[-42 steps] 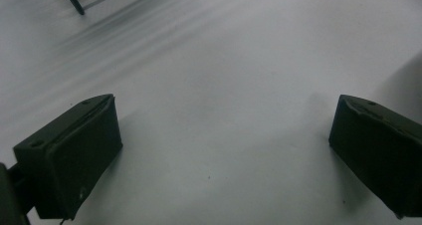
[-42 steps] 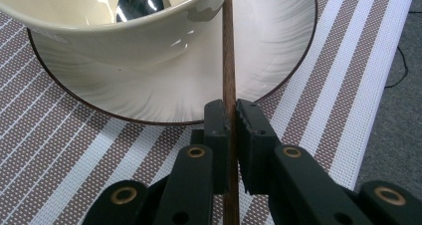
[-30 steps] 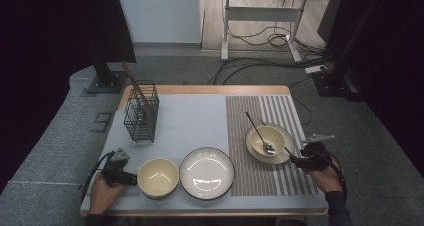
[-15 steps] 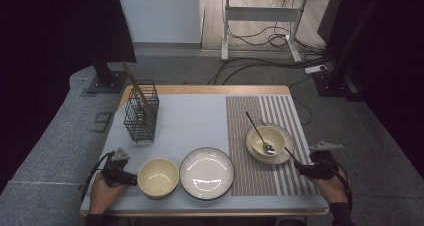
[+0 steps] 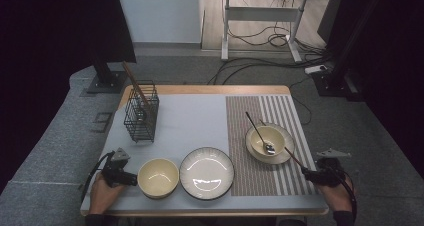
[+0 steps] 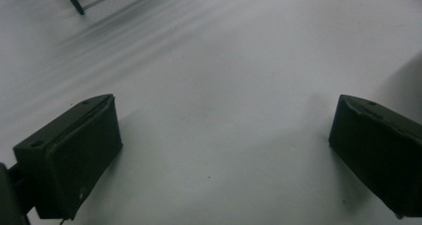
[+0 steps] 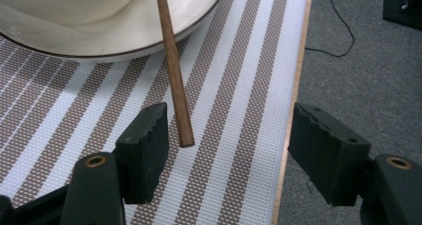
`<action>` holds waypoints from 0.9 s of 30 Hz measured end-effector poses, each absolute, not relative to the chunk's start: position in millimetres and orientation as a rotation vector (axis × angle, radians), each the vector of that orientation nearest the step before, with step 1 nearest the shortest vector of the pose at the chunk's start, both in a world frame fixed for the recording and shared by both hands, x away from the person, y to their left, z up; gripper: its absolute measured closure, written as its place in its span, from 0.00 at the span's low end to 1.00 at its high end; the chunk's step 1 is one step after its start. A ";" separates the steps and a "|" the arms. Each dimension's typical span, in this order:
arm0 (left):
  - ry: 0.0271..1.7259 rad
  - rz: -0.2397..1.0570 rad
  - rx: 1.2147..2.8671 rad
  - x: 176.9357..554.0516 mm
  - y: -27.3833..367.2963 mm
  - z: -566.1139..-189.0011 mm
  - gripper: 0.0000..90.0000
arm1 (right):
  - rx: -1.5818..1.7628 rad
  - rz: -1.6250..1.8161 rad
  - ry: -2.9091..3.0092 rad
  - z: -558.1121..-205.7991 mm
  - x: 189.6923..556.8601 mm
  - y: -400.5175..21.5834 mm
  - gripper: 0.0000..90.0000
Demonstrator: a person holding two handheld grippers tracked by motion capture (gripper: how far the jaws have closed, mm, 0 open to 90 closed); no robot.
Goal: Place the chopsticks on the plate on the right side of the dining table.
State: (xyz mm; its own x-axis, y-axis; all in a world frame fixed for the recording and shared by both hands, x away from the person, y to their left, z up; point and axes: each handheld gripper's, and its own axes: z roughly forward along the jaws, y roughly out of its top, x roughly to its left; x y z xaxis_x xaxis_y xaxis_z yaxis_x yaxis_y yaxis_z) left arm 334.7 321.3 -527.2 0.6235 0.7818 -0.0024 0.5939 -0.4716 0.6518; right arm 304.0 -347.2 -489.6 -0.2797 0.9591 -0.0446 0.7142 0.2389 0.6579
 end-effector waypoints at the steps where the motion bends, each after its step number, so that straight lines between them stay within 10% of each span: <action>1: 1.074 0.395 2.227 334.7 321.3 -527.2 0.00 | 1.532 0.736 2.074 -490.2 304.1 -347.7 0.37; 27: 1.074 0.395 2.227 334.7 321.3 -527.2 0.00 | 1.602 0.699 2.013 -496.3 323.3 -362.8 0.43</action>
